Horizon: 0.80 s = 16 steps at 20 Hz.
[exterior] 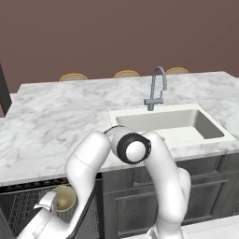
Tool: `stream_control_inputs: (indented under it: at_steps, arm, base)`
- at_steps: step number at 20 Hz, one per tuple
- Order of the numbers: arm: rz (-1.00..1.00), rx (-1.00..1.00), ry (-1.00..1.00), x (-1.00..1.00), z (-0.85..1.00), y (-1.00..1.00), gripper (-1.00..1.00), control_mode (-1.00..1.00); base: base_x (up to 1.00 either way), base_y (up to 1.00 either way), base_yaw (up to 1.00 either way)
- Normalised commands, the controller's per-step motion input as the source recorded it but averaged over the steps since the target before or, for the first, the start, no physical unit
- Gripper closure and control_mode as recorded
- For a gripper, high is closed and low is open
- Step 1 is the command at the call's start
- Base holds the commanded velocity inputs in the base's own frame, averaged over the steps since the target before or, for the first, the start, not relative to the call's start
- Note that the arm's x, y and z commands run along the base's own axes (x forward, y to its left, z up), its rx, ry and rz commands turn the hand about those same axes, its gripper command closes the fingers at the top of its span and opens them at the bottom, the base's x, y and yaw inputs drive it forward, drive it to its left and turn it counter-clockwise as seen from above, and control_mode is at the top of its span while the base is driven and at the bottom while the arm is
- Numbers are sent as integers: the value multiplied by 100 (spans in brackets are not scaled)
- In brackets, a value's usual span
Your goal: Pick up the cup and bowl from the counter, place them in the dishwasher, and close the dishwasher door.
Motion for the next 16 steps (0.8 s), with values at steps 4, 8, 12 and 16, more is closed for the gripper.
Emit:
stream_control_inputs:
  at_steps: [4, 8, 12, 16]
  arm:
    - [0, 15, 0, 0, -57, -3, 100, -100]
    - [3, 2, 0, 11, -37, 0, 100, -100]
    - [8, 0, 0, 24, -18, 0, 100, -100]
    - [10, 0, 3, 39, -29, 0, 100, -100]
  base:
    - [0, 0, 0]
    - [0, 0, 0]
    - [0, 0, 0]
    - [0, 0, 0]
